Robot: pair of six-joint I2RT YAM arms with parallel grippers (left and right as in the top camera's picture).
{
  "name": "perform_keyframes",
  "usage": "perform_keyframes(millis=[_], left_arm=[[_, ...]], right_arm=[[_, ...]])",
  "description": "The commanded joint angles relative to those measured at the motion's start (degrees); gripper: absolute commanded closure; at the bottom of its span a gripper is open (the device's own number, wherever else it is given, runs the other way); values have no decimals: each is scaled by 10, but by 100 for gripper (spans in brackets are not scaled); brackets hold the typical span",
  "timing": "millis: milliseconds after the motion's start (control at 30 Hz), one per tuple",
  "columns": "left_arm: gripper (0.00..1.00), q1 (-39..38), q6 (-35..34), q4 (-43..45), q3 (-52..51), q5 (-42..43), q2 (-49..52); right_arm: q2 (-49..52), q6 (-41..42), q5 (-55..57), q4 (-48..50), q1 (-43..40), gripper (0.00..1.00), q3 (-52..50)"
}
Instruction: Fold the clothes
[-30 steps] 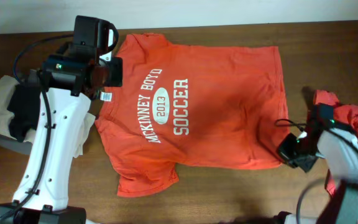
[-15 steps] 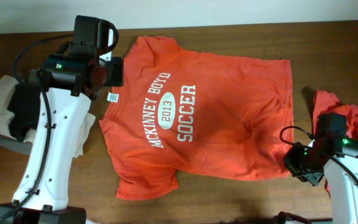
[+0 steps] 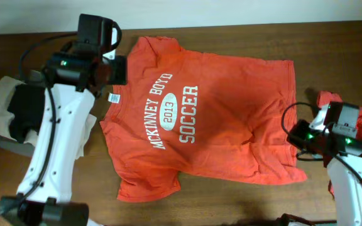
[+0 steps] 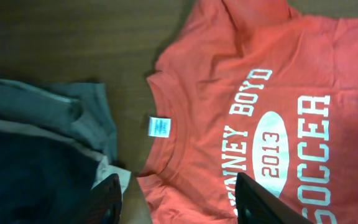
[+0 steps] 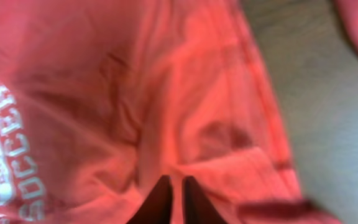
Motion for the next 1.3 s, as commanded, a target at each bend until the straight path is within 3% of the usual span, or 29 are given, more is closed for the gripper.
perform_keyframes(millis=[0,200,333,733,1033,1200,1267], left_arm=[[45,3,20,6,5,35,54],[48,3,99,14,5,124,130],[49,3,111,14,5,147,166],[49,3,119,14,5,137,185],[47,3,120,37,5,134,185],[43,3,124,85,5,136,186],[44,3,124,106,5,136,188]], right_arm=[[61,-28,-50,41,-1,90,1],[207,-27,-69,151,-1,91,3],[299,-24,-84,201,-1,91,34],[511,-27,-8,177,17,92,228],[511,-63,37,-44,17,88,379],[437,-63,21,-72,21,85,398],[411,-63,21,-70,30,89,398]])
